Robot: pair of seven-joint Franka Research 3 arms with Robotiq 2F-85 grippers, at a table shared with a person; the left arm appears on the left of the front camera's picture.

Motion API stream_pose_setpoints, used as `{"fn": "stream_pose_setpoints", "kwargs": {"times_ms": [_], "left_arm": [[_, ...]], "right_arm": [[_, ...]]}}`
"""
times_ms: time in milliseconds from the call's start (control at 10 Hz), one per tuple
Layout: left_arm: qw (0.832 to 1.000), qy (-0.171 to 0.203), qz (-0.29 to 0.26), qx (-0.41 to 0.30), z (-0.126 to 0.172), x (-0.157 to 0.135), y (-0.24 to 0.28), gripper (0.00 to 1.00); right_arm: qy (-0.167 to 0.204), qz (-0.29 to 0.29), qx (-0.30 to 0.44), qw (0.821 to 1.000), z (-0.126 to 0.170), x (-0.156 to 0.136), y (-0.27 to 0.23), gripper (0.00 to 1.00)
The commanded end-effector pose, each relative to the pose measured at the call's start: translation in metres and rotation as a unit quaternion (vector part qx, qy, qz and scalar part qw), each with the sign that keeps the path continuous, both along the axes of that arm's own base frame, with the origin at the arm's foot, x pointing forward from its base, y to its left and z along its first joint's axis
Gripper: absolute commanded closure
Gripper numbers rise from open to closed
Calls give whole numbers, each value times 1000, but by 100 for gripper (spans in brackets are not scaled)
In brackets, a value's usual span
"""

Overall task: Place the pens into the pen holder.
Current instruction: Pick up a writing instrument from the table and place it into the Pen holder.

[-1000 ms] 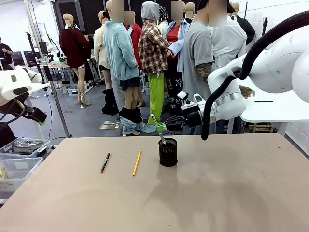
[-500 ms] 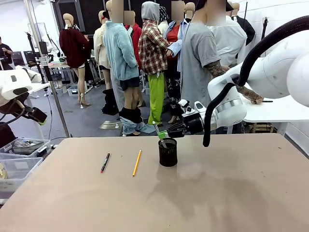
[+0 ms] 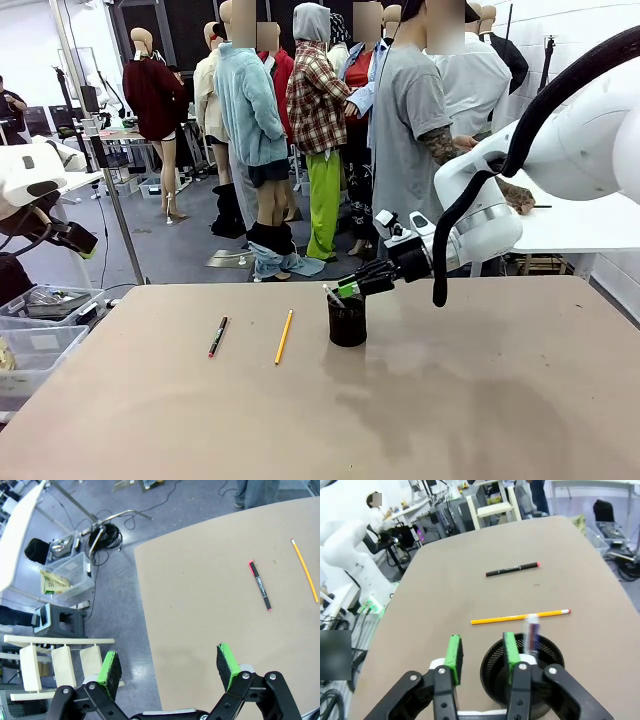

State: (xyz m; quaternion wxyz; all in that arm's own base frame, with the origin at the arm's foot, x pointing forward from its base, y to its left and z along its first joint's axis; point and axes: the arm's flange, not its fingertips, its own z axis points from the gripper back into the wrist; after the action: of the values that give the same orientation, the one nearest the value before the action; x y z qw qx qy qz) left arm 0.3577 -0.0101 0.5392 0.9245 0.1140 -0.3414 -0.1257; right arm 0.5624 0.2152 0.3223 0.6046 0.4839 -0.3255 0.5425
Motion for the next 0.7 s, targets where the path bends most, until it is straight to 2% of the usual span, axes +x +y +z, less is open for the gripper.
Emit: {"fn": "stream_pose_setpoints", "kwargs": {"times_ms": [0,100,300,400,600], "left_arm": [[1000,-5,2,3,-1,1,-1,0],[1000,-5,2,3,-1,1,-1,0],[1000,-5,2,3,-1,1,-1,0],[1000,-5,2,3,-1,1,-1,0],[1000,-5,2,3,-1,1,-1,0]], "right_arm": [[-23,-27,-15,999,14,-15,-14,21],[-34,-54,-42,997,28,-19,-30,21],[-27,-130,-128,983,68,-29,-70,21],[-9,-165,-179,970,92,-39,-92,21],[54,-226,-285,930,135,-59,-138,21]]}}
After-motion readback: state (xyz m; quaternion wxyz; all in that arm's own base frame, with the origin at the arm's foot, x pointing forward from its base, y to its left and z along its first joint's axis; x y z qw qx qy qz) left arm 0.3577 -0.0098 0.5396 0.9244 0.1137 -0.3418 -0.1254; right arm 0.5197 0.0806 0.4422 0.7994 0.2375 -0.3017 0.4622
